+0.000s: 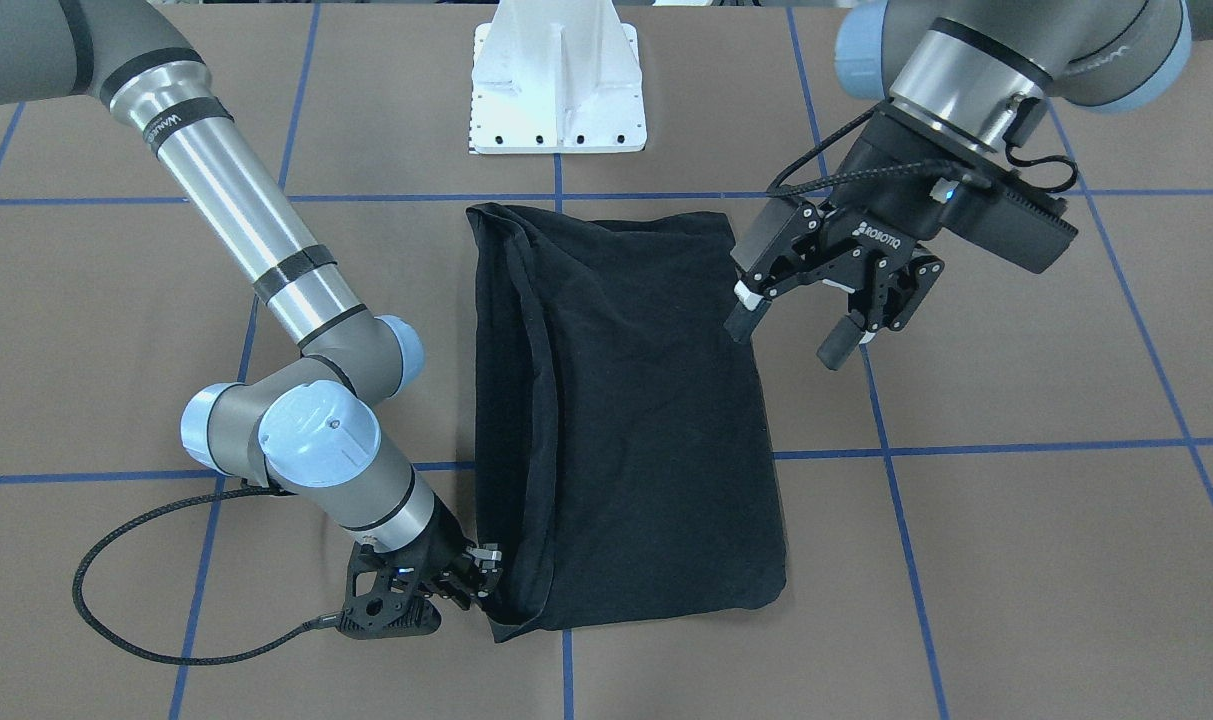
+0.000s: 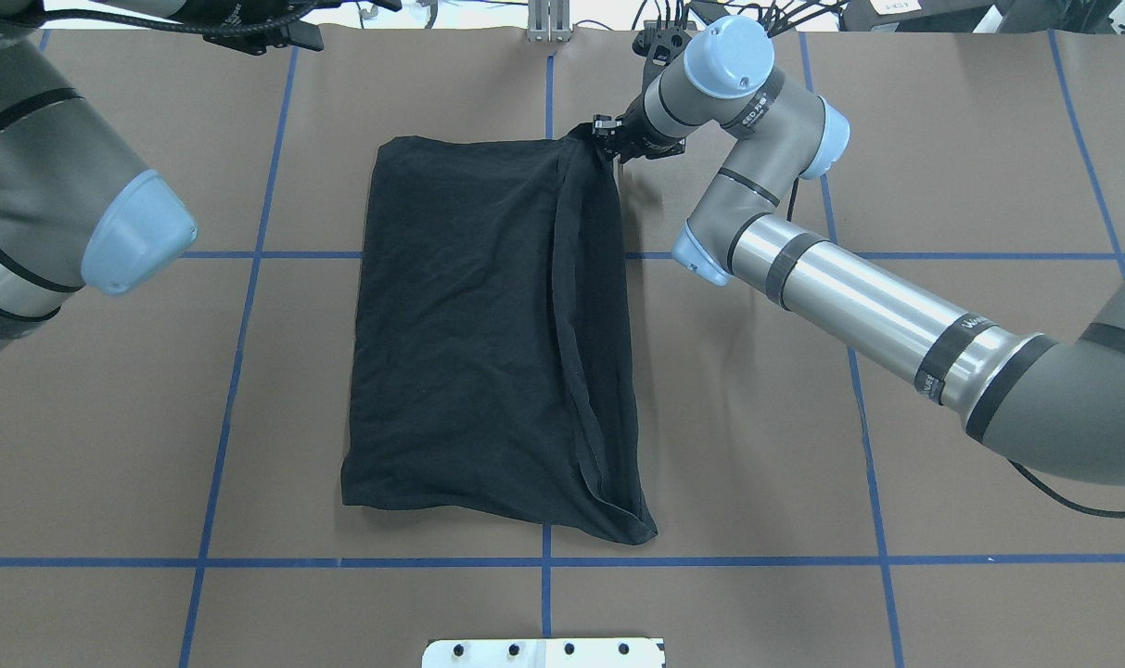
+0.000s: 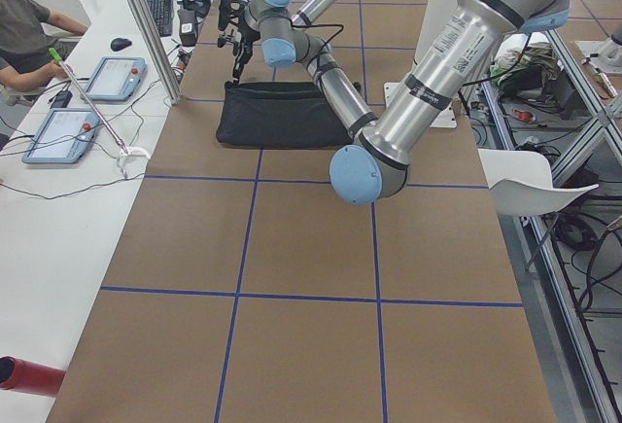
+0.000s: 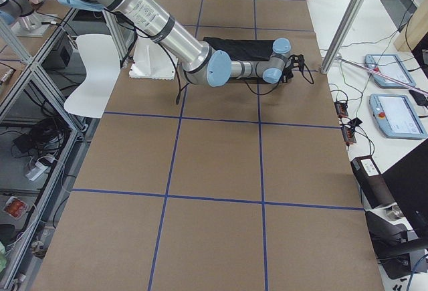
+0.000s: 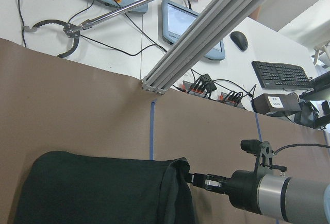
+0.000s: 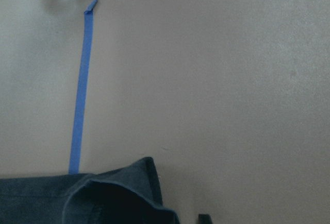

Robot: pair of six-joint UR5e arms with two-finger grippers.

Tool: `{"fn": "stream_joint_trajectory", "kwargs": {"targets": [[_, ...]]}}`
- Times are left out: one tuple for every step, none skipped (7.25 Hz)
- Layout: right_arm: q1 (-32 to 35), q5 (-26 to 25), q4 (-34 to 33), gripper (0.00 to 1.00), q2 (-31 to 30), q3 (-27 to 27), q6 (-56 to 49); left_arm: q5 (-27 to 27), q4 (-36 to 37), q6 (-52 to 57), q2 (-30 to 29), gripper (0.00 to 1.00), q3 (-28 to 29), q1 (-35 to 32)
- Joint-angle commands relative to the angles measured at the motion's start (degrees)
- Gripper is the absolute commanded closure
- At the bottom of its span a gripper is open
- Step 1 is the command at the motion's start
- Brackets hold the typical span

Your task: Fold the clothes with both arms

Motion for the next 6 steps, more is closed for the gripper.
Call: {"fn": "stream_joint_trajectory", "kwargs": {"targets": [[0.0,0.0,0.0,0.72,0.3,0.0,-0.1,-0.6,0.3,0.0,0.0,0.0,-0.4,-0.5],[0.0,0.0,0.0,0.64,0.4,0.0,-0.1,-0.6,0.3,0.3,0.0,0.0,-0.3,-0.7],[0.0,-0.3,-0.1,0.64,1.0,-0.5,-0.1,-0.7,1.4,1.3,-0.5,0.0,-0.4,-0.9],[0.0,-0.4,0.0,0.64,1.8,-1.7,-0.1,-0.8,2.3,1.5,-1.2,0.0,-0.4,-1.3],[0.0,-0.4,0.0,0.7,2.4,-2.2,-0.1,-1.5,2.6,1.5,-1.4,0.0,-0.4,-1.6],[0.0,-0.4,0.0,0.81,2.4,-2.4,-0.1,-1.8,2.7,1.5,-1.5,0.0,-0.4,-1.9]]}}
